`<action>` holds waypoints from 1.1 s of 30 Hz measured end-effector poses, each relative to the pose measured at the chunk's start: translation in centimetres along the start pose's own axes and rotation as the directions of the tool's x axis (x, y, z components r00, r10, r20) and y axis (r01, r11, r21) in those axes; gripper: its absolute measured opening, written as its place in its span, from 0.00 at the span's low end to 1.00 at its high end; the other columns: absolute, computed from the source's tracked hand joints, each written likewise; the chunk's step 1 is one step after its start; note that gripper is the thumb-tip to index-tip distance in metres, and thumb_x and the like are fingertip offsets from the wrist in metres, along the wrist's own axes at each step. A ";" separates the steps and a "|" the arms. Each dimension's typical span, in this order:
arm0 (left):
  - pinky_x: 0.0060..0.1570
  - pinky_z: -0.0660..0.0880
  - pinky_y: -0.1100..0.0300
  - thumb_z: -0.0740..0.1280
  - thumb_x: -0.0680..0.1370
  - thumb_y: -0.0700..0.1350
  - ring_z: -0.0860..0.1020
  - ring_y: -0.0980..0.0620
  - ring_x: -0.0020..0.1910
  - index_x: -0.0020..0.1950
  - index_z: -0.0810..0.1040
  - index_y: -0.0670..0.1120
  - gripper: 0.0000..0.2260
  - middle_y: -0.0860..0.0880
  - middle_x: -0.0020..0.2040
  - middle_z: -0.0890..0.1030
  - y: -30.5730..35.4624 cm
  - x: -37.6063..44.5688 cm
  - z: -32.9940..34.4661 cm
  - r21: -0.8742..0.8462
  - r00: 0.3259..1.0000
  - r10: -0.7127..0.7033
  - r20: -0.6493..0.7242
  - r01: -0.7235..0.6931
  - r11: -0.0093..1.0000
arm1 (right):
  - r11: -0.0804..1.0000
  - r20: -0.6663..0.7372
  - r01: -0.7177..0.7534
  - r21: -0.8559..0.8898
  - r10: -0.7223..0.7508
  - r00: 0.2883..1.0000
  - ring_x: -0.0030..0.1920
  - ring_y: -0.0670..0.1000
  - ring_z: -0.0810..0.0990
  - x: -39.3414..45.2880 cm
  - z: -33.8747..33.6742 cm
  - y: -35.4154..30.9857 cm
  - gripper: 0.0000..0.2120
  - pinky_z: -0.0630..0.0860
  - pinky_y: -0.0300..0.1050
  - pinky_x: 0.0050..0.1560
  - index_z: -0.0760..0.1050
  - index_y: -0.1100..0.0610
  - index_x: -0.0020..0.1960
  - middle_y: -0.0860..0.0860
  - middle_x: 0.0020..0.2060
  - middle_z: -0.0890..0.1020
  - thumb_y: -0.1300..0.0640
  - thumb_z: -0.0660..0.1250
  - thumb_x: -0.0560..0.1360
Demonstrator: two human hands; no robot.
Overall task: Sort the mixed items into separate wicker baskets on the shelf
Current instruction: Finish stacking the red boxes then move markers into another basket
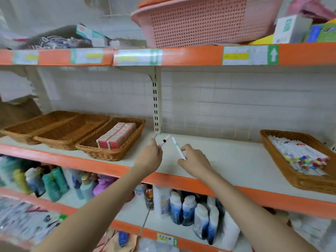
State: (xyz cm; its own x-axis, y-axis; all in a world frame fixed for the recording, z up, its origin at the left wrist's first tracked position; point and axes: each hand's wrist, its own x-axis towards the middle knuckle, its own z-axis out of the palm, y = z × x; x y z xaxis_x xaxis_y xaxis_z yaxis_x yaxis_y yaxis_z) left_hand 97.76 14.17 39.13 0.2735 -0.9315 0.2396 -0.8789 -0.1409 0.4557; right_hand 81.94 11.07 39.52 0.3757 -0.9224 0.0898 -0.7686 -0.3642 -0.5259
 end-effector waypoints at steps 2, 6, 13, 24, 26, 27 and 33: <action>0.40 0.67 0.51 0.53 0.82 0.45 0.76 0.34 0.48 0.50 0.60 0.42 0.07 0.36 0.47 0.78 -2.3 -0.5 -1.6 0.006 0.999 -0.037 -0.015 0.037 0.999 | 0.999 0.011 0.034 -0.011 -0.034 0.999 0.51 0.57 0.78 0.5 1.6 -2.5 0.20 0.69 0.44 0.42 0.67 0.54 0.67 0.55 0.52 0.80 0.54 0.62 0.76; 0.37 0.65 0.52 0.53 0.82 0.45 0.77 0.34 0.45 0.50 0.59 0.43 0.06 0.37 0.45 0.78 -7.0 -0.1 -3.7 -0.021 0.996 -0.057 -0.067 0.056 0.998 | 0.995 0.030 0.104 0.005 -0.104 0.994 0.47 0.56 0.78 2.3 4.3 -6.5 0.19 0.67 0.44 0.40 0.67 0.55 0.67 0.54 0.49 0.79 0.57 0.61 0.76; 0.38 0.66 0.52 0.53 0.83 0.47 0.77 0.36 0.45 0.50 0.62 0.43 0.08 0.40 0.46 0.79 -14.0 3.7 -7.4 0.034 0.973 -0.155 -0.172 0.163 0.986 | 0.977 0.037 0.196 0.081 -0.199 0.979 0.48 0.56 0.78 9.0 8.1 -12.8 0.18 0.72 0.45 0.42 0.69 0.53 0.65 0.53 0.49 0.80 0.57 0.62 0.76; 0.35 0.72 0.53 0.52 0.83 0.49 0.77 0.43 0.39 0.54 0.65 0.43 0.10 0.46 0.41 0.76 -22.7 12.0 -11.4 0.073 0.938 -0.269 -0.219 0.291 0.954 | 0.936 0.092 0.330 0.119 -0.341 0.935 0.44 0.52 0.77 19.1 12.1 -20.4 0.18 0.73 0.44 0.40 0.68 0.57 0.67 0.54 0.51 0.79 0.59 0.62 0.78; 0.36 0.73 0.53 0.53 0.83 0.49 0.77 0.43 0.39 0.55 0.65 0.43 0.10 0.45 0.42 0.77 -24.3 13.2 -11.7 0.070 0.934 -0.276 -0.227 0.298 0.952 | 0.933 0.099 0.340 0.122 -0.352 0.931 0.42 0.50 0.76 20.3 12.9 -21.5 0.19 0.70 0.41 0.35 0.67 0.57 0.68 0.53 0.49 0.78 0.58 0.62 0.78; 0.36 0.73 0.52 0.53 0.83 0.49 0.77 0.43 0.40 0.56 0.65 0.43 0.10 0.45 0.43 0.77 -25.2 13.7 -12.0 0.070 0.933 -0.278 -0.229 0.301 0.951 | 0.933 0.104 0.335 0.134 -0.349 0.931 0.39 0.49 0.76 20.9 13.5 -22.1 0.20 0.68 0.39 0.31 0.67 0.57 0.69 0.53 0.47 0.78 0.58 0.63 0.77; 0.35 0.74 0.54 0.54 0.82 0.51 0.77 0.48 0.39 0.54 0.69 0.45 0.10 0.48 0.41 0.77 -31.6 17.8 -13.5 0.059 0.933 -0.295 -0.207 0.312 0.948 | 0.948 0.144 0.278 0.157 -0.301 0.943 0.34 0.44 0.72 24.3 17.2 -26.3 0.22 0.63 0.35 0.27 0.66 0.56 0.71 0.49 0.42 0.75 0.58 0.63 0.78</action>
State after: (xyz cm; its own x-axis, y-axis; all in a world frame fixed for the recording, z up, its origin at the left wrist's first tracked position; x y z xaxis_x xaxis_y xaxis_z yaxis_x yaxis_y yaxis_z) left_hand 135.65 6.53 40.53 0.5950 -0.7582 0.2666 -0.7707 -0.4442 0.4568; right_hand 120.23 0.42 41.01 0.6597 -0.7417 0.1214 -0.5427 -0.5818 -0.6058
